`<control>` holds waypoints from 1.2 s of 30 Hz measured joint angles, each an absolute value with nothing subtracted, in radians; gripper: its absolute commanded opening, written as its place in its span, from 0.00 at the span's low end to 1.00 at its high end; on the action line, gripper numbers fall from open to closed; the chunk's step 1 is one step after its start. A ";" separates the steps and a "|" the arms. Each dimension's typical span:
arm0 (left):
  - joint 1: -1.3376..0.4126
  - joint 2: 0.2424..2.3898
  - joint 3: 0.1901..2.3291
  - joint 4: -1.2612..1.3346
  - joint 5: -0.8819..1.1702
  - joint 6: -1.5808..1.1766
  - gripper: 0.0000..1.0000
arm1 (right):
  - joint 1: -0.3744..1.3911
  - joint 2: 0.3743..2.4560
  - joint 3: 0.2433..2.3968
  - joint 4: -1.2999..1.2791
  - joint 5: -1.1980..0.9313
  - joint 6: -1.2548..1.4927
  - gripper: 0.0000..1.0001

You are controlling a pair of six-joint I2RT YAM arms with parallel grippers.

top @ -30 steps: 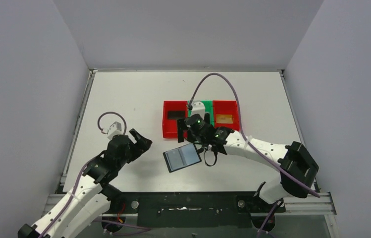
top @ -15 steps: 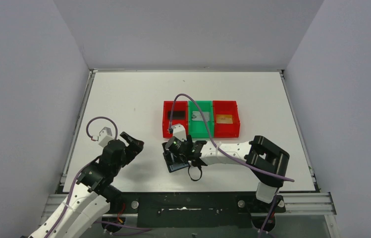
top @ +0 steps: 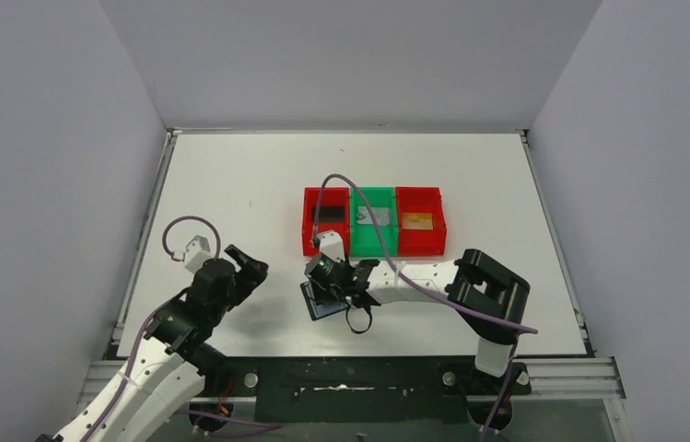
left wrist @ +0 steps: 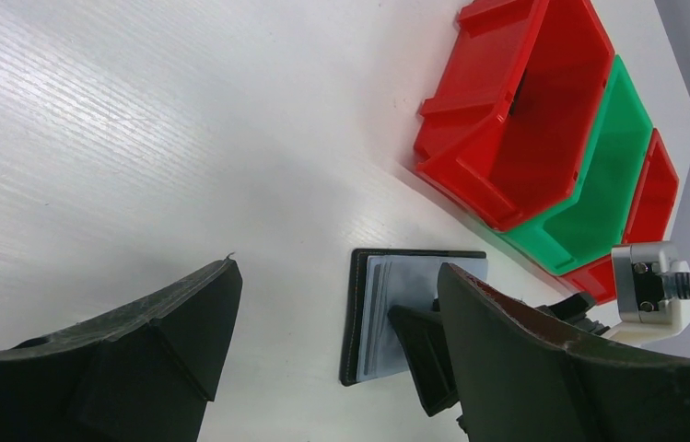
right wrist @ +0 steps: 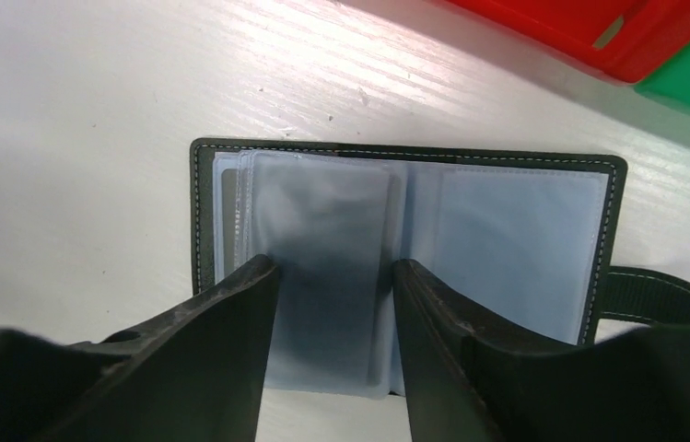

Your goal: Take the credit cards out of the card holder

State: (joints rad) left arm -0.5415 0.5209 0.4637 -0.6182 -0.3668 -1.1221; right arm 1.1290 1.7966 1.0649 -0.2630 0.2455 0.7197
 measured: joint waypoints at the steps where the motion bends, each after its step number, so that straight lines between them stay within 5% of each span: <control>1: -0.542 0.524 0.464 -0.618 -0.367 -1.122 0.78 | 1.128 1.797 1.065 -0.263 0.245 0.720 0.39; 7: -0.542 0.548 0.464 -0.616 -0.358 -1.116 0.78 | 1.124 1.796 1.065 -0.262 0.241 0.725 0.28; 36: -0.616 1.213 0.462 0.098 0.289 -1.015 0.75 | 0.821 1.602 0.489 0.490 -0.207 1.063 0.29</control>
State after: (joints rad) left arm -0.6155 1.2125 0.4618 0.0978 0.2893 -1.0145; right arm 0.8211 1.6024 0.4889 0.4900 -0.2073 1.0626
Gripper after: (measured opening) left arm 0.762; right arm 0.276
